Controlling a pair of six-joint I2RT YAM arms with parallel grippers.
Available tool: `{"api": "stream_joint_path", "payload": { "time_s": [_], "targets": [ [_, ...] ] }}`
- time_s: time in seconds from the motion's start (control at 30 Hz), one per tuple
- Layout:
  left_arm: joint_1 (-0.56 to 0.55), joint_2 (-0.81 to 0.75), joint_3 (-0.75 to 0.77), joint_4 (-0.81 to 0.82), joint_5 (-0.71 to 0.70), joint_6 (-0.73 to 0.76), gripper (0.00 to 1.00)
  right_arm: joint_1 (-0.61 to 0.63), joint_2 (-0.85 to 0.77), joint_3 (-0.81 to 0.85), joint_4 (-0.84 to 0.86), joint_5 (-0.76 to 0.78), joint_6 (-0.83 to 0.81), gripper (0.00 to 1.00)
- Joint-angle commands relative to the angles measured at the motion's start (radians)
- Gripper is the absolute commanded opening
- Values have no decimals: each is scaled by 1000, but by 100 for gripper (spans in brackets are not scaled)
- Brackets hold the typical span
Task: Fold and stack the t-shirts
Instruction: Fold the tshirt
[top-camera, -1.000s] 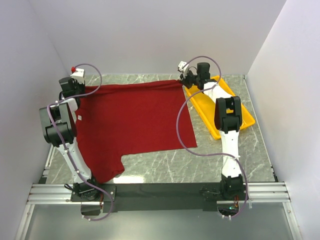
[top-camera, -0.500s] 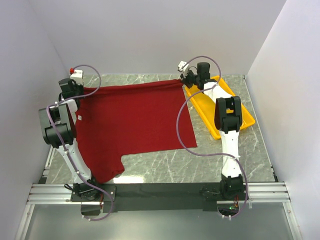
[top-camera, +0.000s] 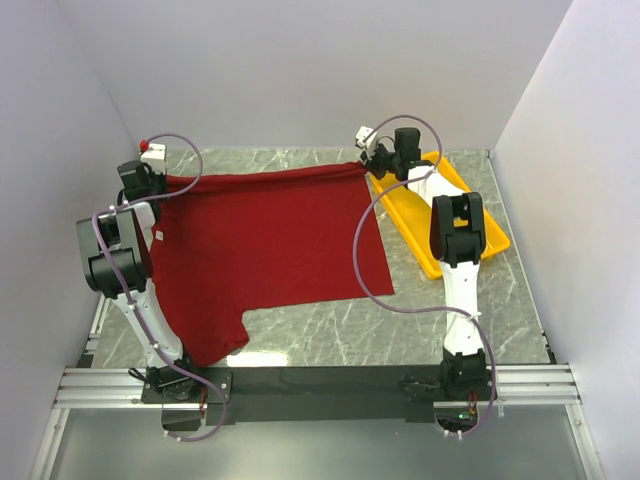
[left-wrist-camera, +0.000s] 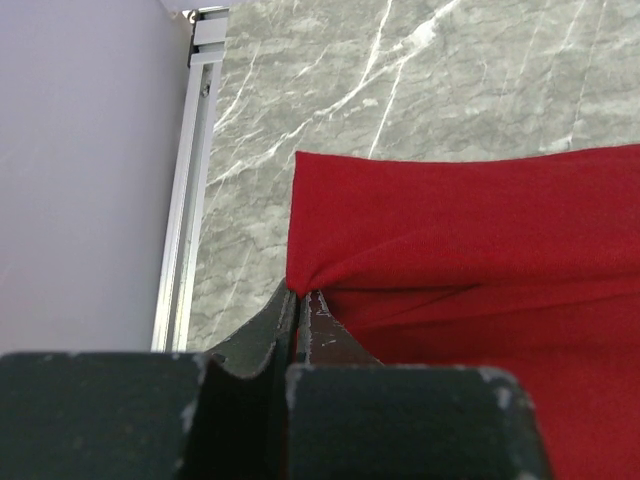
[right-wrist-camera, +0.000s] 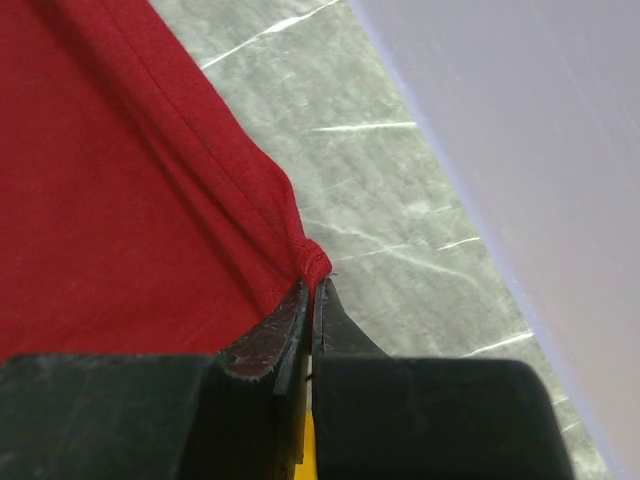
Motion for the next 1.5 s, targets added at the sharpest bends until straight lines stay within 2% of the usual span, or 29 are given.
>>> {"api": "stream_joint_path", "payload": {
  "time_s": [0.0, 0.27, 0.5, 0.93, 1.47],
  "targets": [
    [21, -66, -3, 52, -31, 19, 1, -23, -110, -32, 46, -29, 1, 0],
    [21, -70, -6, 53, -18, 18, 1, -23, -130, -52, 77, -89, -28, 0],
    [22, -84, -23, 64, 5, 19, 1, -20, -125, -47, 34, -111, -108, 0],
    [24, -89, -37, 52, 22, 25, 1, -21, -127, -58, -2, -45, -136, 0],
    [29, -100, -54, 26, -27, 45, 1, -23, -150, -84, -40, -23, -185, 0]
  ]
}}
